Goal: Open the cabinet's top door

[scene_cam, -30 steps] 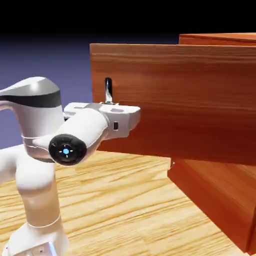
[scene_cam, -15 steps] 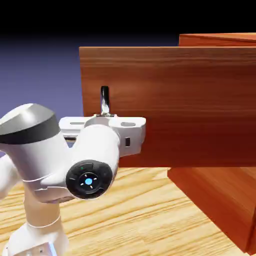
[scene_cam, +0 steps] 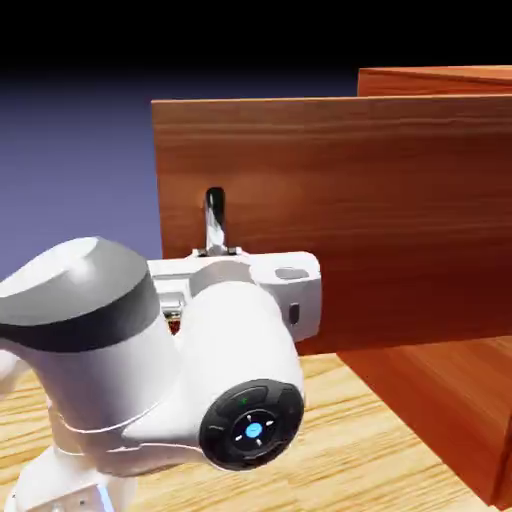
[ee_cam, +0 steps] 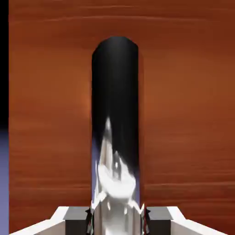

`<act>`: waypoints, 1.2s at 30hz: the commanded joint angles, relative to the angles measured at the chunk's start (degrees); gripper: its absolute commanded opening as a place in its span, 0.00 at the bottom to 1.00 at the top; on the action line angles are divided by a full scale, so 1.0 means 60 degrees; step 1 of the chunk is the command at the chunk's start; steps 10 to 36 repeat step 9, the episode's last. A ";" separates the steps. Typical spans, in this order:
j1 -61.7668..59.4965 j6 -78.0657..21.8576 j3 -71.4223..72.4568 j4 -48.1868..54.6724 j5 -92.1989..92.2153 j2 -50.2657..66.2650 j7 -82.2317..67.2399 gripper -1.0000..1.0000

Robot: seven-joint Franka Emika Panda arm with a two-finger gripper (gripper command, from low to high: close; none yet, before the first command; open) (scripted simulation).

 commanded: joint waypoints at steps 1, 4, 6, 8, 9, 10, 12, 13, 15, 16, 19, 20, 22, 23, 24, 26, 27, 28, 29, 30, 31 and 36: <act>0.0244 -0.0257 -0.0061 0.0346 -0.0036 0.0019 0.0042 0.00; 0.0981 -0.1041 -0.0227 0.1385 -0.0105 0.0063 0.0174 0.00; 0.1469 -0.1547 -0.0321 0.2077 -0.0139 0.0093 0.0265 0.00; 0.1956 -0.2041 -0.0402 0.2768 -0.0147 0.0121 0.0375 0.00; 0.2202 -0.2290 -0.0440 0.3117 -0.0144 0.0133 0.0434 0.00; 0.2202 -0.2290 -0.0440 0.3117 -0.0144 0.0133 0.0434 0.00; 0.2202 -0.2290 -0.0440 0.3117 -0.0144 0.0133 0.0434 0.00; 0.2202 -0.2290 -0.0440 0.3117 -0.0144 0.0133 0.0434 0.00; 0.2202 -0.2290 -0.0440 0.3117 -0.0144 0.0133 0.0434 0.00; 0.2202 -0.2290 -0.0440 0.3117 -0.0144 0.0133 0.0434 0.00; 0.2202 -0.2290 -0.0440 0.3117 -0.0144 0.0133 0.0434 0.00; 0.2202 -0.2290 -0.0440 0.3117 -0.0144 0.0133 0.0434 0.00; 0.2202 -0.2290 -0.0440 0.3117 -0.0144 0.0133 0.0434 0.00; 0.2202 -0.2290 -0.0440 0.3117 -0.0144 0.0133 0.0434 0.00; 0.2202 -0.2290 -0.0440 0.3117 -0.0144 0.0133 0.0434 0.00; 0.2202 -0.2290 -0.0440 0.3117 -0.0144 0.0133 0.0434 0.00; 0.2202 -0.2290 -0.0440 0.3117 -0.0144 0.0133 0.0434 0.00; 0.2202 -0.2290 -0.0440 0.3117 -0.0144 0.0133 0.0434 0.00; 0.2202 -0.2290 -0.0440 0.3117 -0.0144 0.0133 0.0434 0.00; 0.2202 -0.2290 -0.0440 0.3117 -0.0144 0.0133 0.0434 0.00; 0.2202 -0.2290 -0.0440 0.3117 -0.0144 0.0133 0.0434 0.00; 0.2202 -0.2290 -0.0440 0.3117 -0.0144 0.0133 0.0434 0.00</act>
